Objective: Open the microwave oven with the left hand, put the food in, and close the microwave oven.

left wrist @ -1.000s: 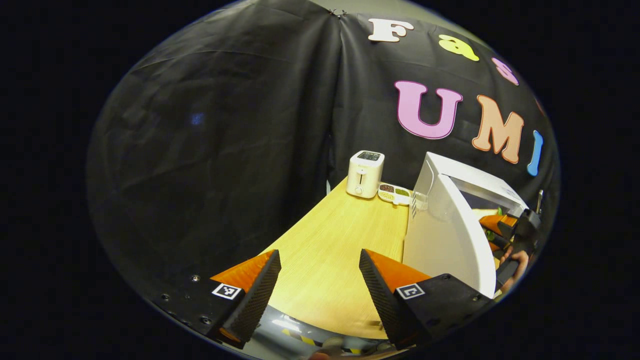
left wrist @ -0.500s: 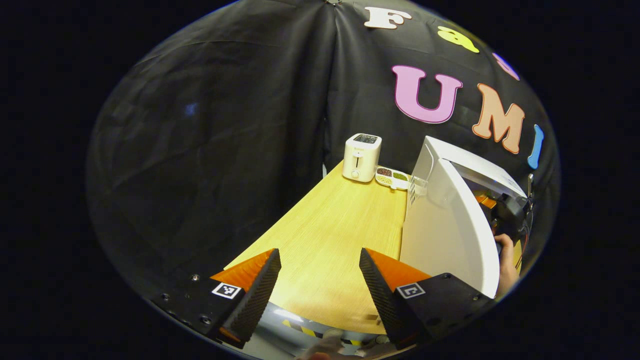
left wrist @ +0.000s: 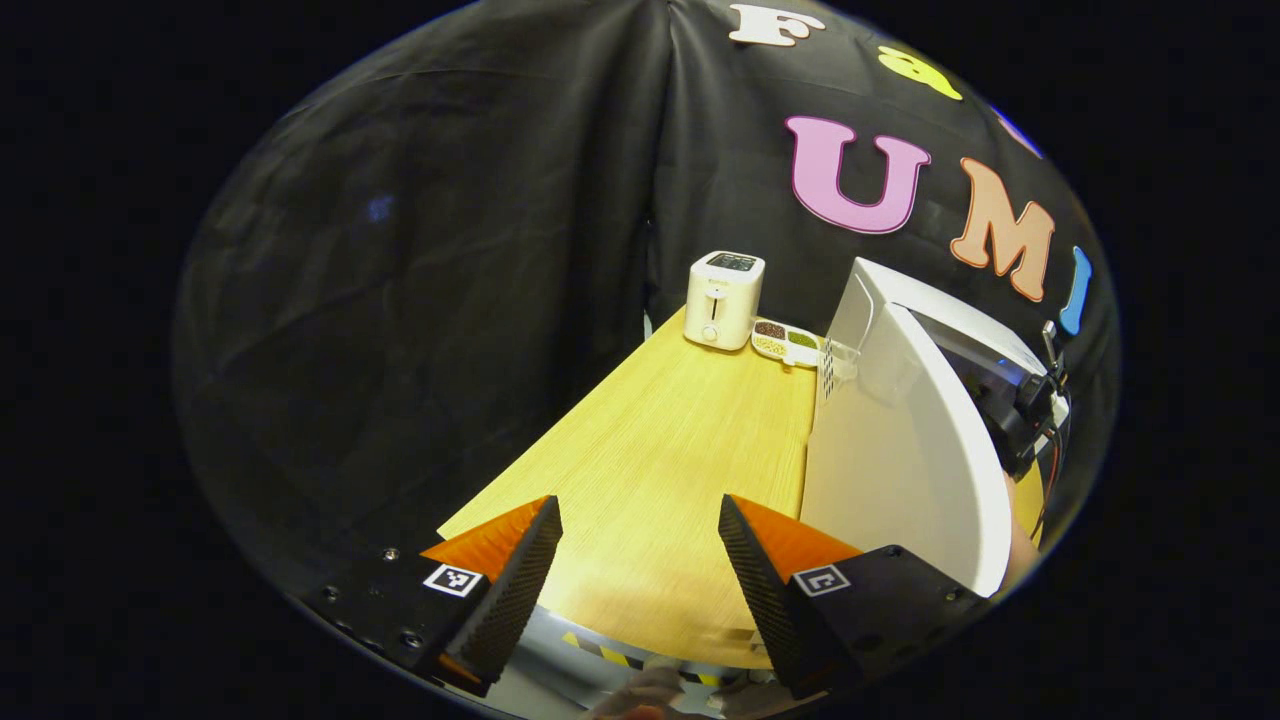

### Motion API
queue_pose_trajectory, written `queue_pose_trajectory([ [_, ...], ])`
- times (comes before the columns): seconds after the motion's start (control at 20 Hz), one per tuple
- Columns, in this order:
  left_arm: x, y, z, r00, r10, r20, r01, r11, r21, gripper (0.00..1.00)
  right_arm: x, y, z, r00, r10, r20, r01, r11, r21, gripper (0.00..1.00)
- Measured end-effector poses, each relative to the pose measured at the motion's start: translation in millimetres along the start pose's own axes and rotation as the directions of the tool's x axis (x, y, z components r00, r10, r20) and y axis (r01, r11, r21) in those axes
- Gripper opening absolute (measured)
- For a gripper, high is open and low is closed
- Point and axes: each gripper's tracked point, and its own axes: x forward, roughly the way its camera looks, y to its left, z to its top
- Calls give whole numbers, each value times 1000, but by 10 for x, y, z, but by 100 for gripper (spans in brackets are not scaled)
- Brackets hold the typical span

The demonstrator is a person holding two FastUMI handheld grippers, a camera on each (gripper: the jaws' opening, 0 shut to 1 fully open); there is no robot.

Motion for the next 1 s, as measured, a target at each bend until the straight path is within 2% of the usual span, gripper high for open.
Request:
queue_pose_trajectory([
  [0.15,-7,6,-3,1000,-6,-2,6,1000,-5,97,22,-117,45,999,-35,3,35,999,-39,65],
  [0.25,1,0,-1,1000,-8,4,8,1000,-1,97,28,-252,74,996,-84,-1,83,993,-88,84],
  [0.35,-5,-18,7,1000,-17,11,17,1000,5,97,-25,-372,14,993,-110,-31,106,986,-126,92],
  [0.45,-6,-29,7,1000,-26,14,26,1000,9,97,-150,-459,21,992,-123,-34,115,977,-178,92],
  [0.5,-3,-42,1,999,-33,14,33,999,10,97,-224,-454,66,993,-115,-19,109,974,-200,100],
  [0.55,-2,-48,-3,999,-40,15,40,999,12,96,-304,-443,136,994,-108,-3,105,971,-217,92],
  [0.6,-3,-49,-11,999,-46,17,46,999,14,97,-384,-438,180,995,-103,3,101,970,-222,100],
  [0.65,-10,-51,-17,999,-52,15,52,999,16,97,-480,-415,229,996,-93,5,92,971,-221,92],
  [0.8,-26,-77,-57,997,-80,17,80,997,16,96,-768,-342,357,998,-61,19,64,973,-221,92],
  [0.85,-33,-93,-68,996,-93,16,93,996,16,96,-879,-321,391,998,-51,21,55,974,-222,100],
  [0.9,-31,-120,-87,994,-106,16,106,994,17,96,-998,-308,410,999,-46,20,50,973,-224,92],
  [0.95,-38,-142,-88,992,-122,20,122,992,16,96,-1115,-296,425,999,-42,22,45,974,-224,92],
  [1.0,-29,-182,-104,990,-143,18,143,990,16,95,-1234,-270,429,999,-33,22,37,973,-226,100],
])
